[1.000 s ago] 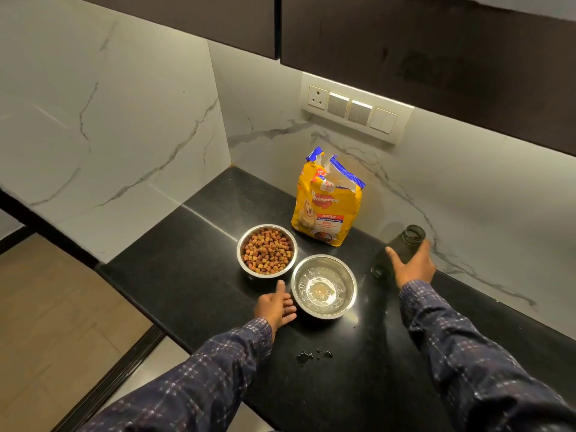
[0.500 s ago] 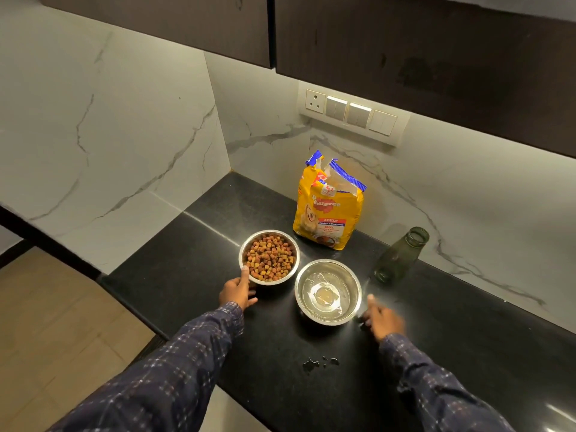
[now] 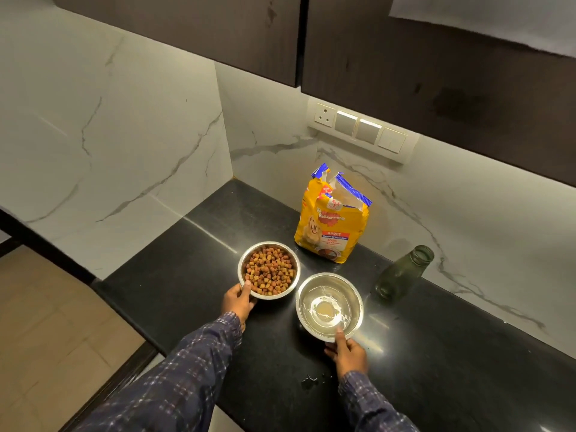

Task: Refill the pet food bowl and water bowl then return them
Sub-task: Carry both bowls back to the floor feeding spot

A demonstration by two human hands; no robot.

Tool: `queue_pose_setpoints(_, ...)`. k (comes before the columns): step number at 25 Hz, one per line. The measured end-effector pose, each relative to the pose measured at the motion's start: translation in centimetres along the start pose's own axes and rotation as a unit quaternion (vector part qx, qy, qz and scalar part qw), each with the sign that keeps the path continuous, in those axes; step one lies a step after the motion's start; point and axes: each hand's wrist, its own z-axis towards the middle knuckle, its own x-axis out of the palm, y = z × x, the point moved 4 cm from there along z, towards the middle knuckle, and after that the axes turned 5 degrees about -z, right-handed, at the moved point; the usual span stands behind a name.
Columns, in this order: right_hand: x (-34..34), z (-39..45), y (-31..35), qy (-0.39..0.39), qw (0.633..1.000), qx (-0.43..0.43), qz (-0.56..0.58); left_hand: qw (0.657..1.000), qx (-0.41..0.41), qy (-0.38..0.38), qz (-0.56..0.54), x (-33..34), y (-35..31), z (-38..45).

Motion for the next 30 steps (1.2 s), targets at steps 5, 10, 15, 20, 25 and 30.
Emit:
queue_pose_setpoints(5,1.3,-1.3,1.6,0.002,0.994,0.01,0.105,0.999,-0.004,-0.004,-0.037,-3.3,1.0,-0.4)
queue_pose_setpoints(10,4.6,-2.4,3.0,0.015,0.996,-0.013,0.086,0.997,0.009,-0.036,-0.071,-10.4,0.2,-1.7)
queue_pose_setpoints(15,11.7,-5.4,3.7,0.068,0.996,-0.058,-0.009,0.985,0.053,-0.092,-0.134,-21.7,-1.3,-3.2)
queue_pose_setpoints(20,21.5,-12.3,3.9,0.154,0.971,-0.139,-0.119,0.96,0.118,-0.148,-0.207,-34.5,-3.2,-6.9)
queue_pose_setpoints(25,32.2,-20.1,1.8,0.217,0.945,-0.185,-0.16,0.941,0.133,-0.229,-0.209,-48.2,-2.7,-11.4)
queue_pose_setpoints(30,42.9,-24.4,-4.5,0.289,0.918,-0.166,-0.214,0.911,0.136,-0.301,-0.248,-61.6,-1.1,-15.9)
